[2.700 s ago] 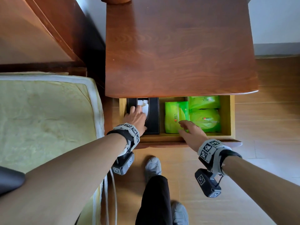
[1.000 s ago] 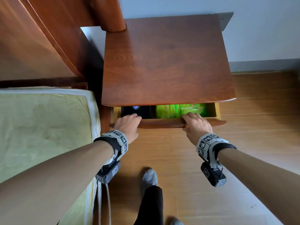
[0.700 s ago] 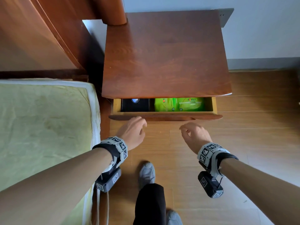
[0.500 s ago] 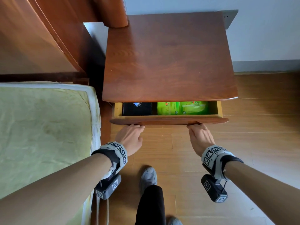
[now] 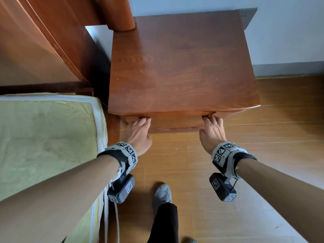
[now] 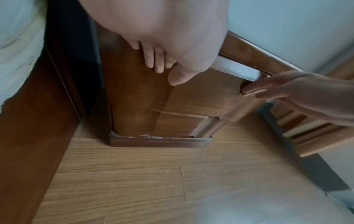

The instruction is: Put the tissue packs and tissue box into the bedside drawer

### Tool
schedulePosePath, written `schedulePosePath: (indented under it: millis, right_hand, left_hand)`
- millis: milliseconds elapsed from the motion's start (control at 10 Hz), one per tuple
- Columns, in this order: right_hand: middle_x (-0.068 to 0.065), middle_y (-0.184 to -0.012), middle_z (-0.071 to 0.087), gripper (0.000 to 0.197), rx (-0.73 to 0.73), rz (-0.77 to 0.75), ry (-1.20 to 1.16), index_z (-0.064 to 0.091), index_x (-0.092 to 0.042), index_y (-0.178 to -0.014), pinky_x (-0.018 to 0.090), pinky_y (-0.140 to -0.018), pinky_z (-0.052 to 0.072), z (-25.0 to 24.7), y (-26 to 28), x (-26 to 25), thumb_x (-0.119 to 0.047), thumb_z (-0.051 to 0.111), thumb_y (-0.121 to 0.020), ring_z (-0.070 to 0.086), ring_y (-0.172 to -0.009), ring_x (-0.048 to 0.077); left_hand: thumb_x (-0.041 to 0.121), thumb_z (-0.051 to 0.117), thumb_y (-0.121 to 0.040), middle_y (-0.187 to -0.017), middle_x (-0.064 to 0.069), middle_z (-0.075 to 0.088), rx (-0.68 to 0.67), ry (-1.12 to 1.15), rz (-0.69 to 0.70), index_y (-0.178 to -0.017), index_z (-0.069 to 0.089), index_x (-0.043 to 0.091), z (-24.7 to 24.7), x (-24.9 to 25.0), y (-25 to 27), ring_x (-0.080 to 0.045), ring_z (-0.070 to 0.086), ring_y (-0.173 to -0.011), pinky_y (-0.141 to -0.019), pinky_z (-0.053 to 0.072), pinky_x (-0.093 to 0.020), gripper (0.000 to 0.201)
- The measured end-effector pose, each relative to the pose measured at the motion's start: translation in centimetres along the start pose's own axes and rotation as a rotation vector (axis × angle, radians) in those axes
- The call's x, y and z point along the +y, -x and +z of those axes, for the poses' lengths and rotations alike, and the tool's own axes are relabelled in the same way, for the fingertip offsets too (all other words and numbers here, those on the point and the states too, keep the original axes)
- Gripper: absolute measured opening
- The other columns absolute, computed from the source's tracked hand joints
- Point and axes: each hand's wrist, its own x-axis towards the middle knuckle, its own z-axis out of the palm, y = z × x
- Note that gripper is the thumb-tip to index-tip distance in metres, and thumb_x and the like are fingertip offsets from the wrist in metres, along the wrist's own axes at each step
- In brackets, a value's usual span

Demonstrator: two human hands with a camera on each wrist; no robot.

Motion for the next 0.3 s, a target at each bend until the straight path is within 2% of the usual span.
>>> schedulePosePath:
  millis: [100, 200, 300]
  right_hand:
    - [0.021, -0.147, 0.036, 0.059, -0.060, 0.027, -0.012, 0.032, 0.002, -0.142, 0.045, -0.115, 0.021, -0.28, -1.33, -0.46, -0.010, 0.046, -0.086, 0.021, -0.139, 0.037]
    - [0.022, -0.158, 0.020, 0.066, -0.159, 0.049, -0.056, 0.018, 0.000, -0.150, 0.043, -0.120, 0.011, -0.38, -2.19, -0.44, -0.007, 0.044, -0.089, 0.006, -0.149, 0.034]
    - [0.012, -0.165, 0.008, 0.074, -0.146, 0.043, -0.098, 0.012, -0.012, -0.155, 0.041, -0.122, 0.010, -0.31, -1.69, 0.21, -0.010, 0.043, -0.088, 0.002, -0.152, 0.027]
  left_hand:
    - [0.022, 0.048, -0.092, -0.149, -0.004, 0.035, 0.032, -0.002, -0.024, -0.155, 0.014, 0.009, 0.07, -0.14, -0.36, -0.021, 0.040, -0.130, -0.112, 0.032, -0.033, 0.073]
    - [0.021, 0.050, -0.090, -0.146, -0.006, 0.036, 0.018, 0.026, -0.018, -0.154, 0.011, 0.009, -0.03, 0.00, -0.30, -0.022, 0.040, -0.129, -0.111, 0.033, -0.034, 0.076]
    - [0.024, 0.049, -0.092, -0.162, -0.009, 0.017, -0.016, 0.086, -0.049, -0.157, 0.004, 0.011, -0.11, 0.28, -0.39, -0.024, 0.023, -0.147, -0.119, 0.023, -0.037, 0.080]
